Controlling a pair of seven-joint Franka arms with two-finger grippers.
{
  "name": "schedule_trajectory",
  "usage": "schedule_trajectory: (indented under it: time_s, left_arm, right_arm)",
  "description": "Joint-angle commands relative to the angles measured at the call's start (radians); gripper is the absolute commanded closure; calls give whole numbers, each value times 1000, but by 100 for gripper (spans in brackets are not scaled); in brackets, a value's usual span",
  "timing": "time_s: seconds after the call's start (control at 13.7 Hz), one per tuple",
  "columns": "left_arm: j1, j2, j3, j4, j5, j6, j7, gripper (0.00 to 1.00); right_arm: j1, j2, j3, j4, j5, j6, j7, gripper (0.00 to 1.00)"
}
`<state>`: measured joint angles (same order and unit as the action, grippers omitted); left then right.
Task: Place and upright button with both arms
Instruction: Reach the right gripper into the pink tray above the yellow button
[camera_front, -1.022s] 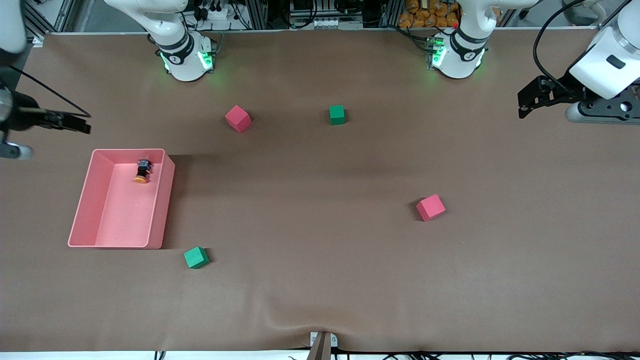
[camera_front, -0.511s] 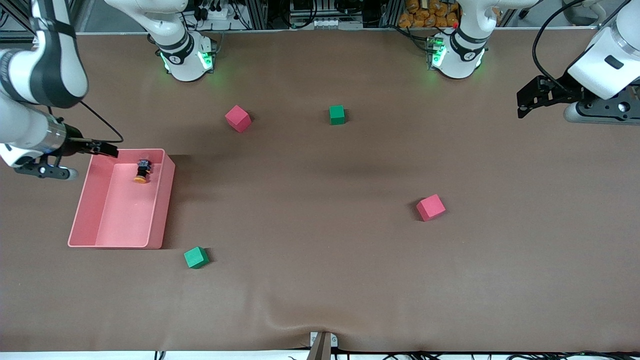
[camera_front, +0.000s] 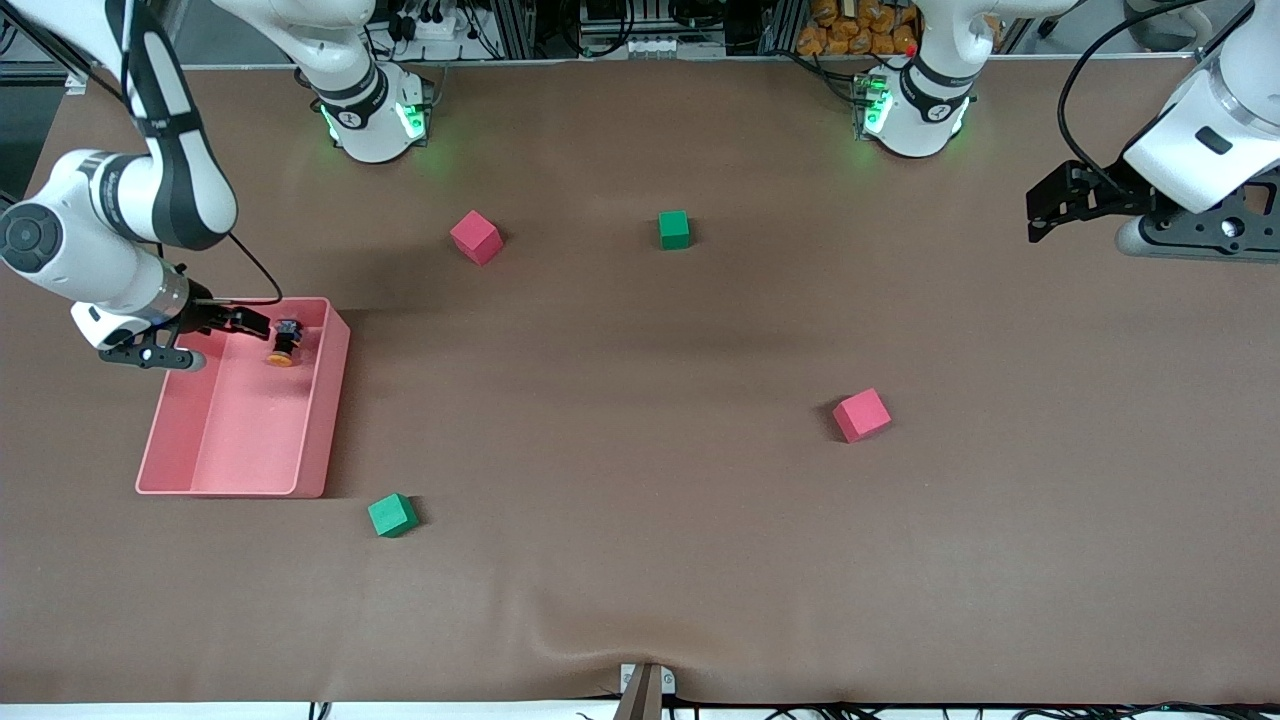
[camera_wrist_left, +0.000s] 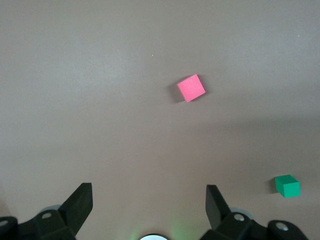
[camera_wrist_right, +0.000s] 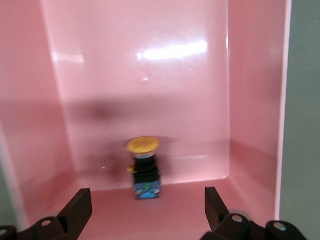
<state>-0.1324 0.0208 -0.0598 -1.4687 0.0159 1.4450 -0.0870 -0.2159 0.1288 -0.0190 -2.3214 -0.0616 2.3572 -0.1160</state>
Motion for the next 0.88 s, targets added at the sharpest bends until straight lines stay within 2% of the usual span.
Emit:
schedule_trajectory:
  time_s: [0.0,0.44,0.8]
  left_arm:
    - [2,10,-2,13,-8,-14,7,0]
    - [13,1,6,13,-2,-14,13,0]
    - [106,-27,6,7,-8,-18,38,0]
  right_arm:
    - [-40,55,17,-13,-14,74,-56,0]
    - [0,98,17,-36,-6,131,-44,0]
    - [1,126,19,-36,-4,139,-44,0]
